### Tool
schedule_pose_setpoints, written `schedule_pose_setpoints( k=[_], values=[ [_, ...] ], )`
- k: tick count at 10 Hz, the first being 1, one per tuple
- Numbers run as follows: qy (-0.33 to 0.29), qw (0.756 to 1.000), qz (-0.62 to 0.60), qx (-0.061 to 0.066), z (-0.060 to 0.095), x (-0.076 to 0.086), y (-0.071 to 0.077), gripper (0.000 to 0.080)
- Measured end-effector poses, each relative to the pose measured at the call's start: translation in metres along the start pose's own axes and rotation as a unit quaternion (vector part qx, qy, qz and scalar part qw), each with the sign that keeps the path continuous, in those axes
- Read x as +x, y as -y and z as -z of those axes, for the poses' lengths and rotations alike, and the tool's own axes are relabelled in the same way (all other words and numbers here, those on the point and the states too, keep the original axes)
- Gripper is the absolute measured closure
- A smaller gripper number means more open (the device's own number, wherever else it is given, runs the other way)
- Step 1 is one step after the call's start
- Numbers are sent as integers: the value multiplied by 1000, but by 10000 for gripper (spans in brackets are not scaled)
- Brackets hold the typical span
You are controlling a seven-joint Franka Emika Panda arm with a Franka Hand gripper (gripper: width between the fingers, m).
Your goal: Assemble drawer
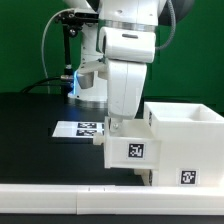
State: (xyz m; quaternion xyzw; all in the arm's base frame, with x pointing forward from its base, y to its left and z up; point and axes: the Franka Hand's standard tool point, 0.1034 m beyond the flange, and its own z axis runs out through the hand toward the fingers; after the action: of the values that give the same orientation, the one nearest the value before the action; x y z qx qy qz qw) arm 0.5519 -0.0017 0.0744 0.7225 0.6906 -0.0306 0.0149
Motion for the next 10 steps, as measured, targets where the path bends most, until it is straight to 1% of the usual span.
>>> schedule_pose_setpoints(
  k=[5,6,7,8,9,10],
  values=[
    [-9,1000,9,-1,0,25,3,761],
    [-9,1000,8,-1,-1,24,4,761],
    [-9,1000,7,-1,-1,23,4,640],
    [-8,1000,7,0,-1,23,4,640],
    [-6,1000,7,6,7,22,3,500],
    [-3,1000,6,10,18,21,1,365]
  ],
)
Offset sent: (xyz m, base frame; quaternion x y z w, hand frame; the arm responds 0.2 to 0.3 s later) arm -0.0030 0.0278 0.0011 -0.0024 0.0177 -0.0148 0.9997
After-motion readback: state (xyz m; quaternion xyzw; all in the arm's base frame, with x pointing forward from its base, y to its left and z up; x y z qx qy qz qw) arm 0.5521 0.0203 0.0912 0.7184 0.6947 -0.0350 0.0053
